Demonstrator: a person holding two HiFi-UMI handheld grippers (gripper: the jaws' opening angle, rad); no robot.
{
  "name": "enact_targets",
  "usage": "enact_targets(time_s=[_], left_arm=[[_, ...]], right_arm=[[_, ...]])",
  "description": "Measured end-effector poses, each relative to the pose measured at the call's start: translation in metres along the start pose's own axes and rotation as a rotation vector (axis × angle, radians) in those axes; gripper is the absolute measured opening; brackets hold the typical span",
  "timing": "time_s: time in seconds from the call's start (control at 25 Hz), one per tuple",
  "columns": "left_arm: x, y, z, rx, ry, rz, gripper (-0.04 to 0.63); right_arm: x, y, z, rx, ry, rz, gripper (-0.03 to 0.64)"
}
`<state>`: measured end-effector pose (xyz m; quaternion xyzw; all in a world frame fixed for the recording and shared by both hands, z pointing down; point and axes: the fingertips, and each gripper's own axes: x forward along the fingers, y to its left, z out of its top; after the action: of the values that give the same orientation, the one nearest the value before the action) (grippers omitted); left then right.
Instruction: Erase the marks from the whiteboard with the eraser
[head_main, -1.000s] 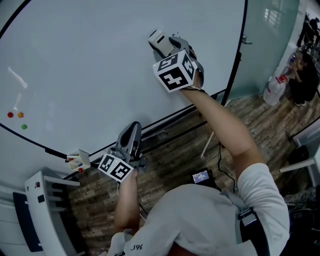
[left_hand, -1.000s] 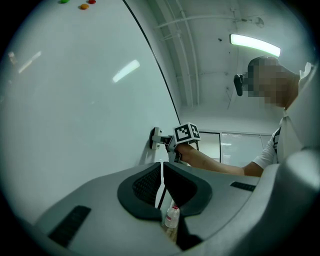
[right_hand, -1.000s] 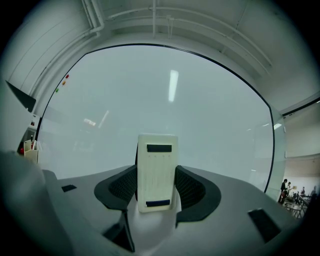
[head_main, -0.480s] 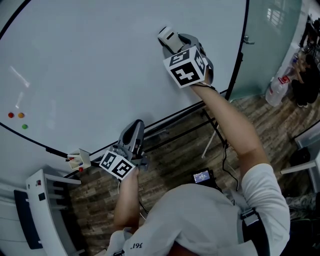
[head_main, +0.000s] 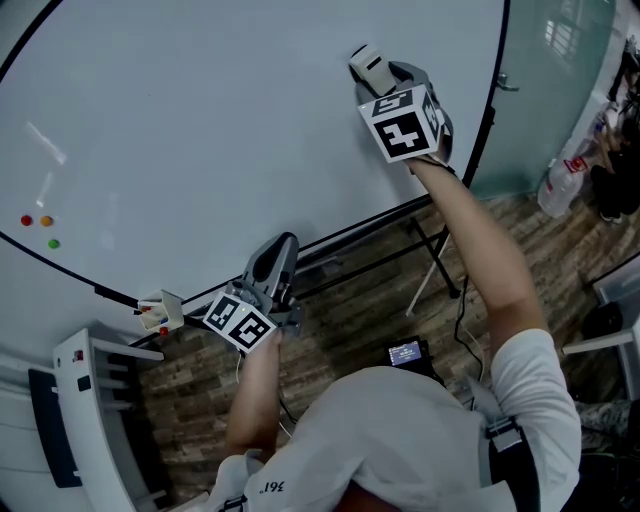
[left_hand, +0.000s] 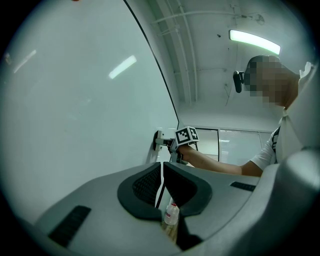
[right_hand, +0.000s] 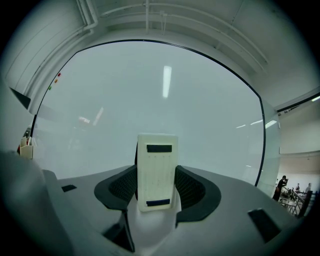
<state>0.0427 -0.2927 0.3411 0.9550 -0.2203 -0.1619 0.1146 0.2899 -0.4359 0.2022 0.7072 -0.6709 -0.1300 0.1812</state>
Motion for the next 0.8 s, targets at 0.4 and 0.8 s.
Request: enact_targets(time_s=[0.4, 0.8], left_arm=[[0.009, -0.004, -0.006, 0.0, 0.007, 0.002, 0.009], [0.02, -0.009, -0.01, 0.003, -0.006, 0.022, 0.009]], right_arm=[[0.001, -0.033, -0.018, 0.024, 0.011, -0.039, 0.255], [-0.021, -0.057, -0.032, 0.087, -0.036, -0.028, 0.255]])
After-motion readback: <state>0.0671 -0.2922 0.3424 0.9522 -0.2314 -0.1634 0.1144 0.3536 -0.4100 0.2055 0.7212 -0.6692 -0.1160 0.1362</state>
